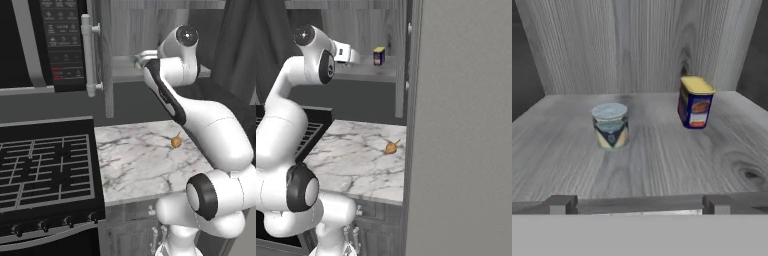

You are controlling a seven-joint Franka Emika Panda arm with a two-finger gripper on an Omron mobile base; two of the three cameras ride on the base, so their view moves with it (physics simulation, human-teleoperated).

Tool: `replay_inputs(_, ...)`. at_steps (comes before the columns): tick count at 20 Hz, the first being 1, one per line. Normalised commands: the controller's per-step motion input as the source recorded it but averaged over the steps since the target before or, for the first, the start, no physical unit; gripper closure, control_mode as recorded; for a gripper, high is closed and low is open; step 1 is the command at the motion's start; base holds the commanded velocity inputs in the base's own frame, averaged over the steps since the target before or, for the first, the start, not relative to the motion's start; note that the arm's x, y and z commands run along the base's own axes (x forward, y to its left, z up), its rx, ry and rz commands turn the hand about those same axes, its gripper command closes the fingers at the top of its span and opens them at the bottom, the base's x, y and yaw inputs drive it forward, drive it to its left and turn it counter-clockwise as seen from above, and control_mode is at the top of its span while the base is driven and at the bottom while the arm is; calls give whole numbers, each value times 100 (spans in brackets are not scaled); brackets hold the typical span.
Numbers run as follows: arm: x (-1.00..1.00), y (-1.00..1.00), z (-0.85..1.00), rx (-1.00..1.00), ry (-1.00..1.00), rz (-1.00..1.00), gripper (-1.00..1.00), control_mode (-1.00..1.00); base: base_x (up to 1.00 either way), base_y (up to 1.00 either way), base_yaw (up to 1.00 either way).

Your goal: Restock the canned food cabinet by taking the new fresh canned food from the counter and placing it in the cabinet. Then, take the old canned food from the cabinet and place it on the counter.

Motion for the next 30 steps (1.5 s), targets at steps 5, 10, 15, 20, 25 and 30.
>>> replay_inputs(5,24,5,0,-1,13,0,-100,-100,0,0,0)
replay_inputs(10,38,19,-3,-3,9,0,-100,-100,0,0,0)
replay_inputs(15,41,31,-6,0,3,0,-100,-100,0,0,0)
replay_inputs(20,41,5,-10,0,0,0,-100,-100,0,0,0)
replay_inputs(25,37,0,-16,0,0,0,-100,-100,0,0,0)
replay_inputs(30,34,0,-12,0,0,0,-100,-100,0,0,0)
